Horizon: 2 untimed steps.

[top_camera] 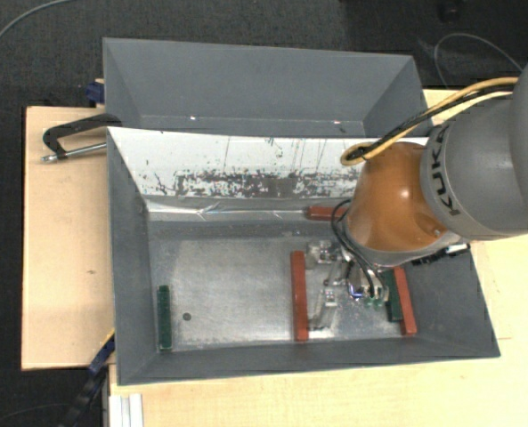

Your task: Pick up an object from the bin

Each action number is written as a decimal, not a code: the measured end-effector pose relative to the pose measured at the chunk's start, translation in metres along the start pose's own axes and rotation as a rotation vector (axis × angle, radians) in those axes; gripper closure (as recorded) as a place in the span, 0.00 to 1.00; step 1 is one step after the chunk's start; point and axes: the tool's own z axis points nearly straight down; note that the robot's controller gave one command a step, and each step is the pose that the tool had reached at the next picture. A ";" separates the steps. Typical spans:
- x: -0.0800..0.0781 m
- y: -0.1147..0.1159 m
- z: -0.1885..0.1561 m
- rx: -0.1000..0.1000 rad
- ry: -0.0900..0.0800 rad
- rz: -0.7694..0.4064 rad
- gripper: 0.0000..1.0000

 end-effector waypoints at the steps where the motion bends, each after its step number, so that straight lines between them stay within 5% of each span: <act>1: -0.054 0.055 -0.001 -0.001 -0.010 0.385 0.00; 2: -0.059 0.129 -0.008 -0.001 -0.008 0.212 0.00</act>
Offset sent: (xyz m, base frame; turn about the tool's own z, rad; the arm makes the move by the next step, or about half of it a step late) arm 0.0554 0.0490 -0.0003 0.3882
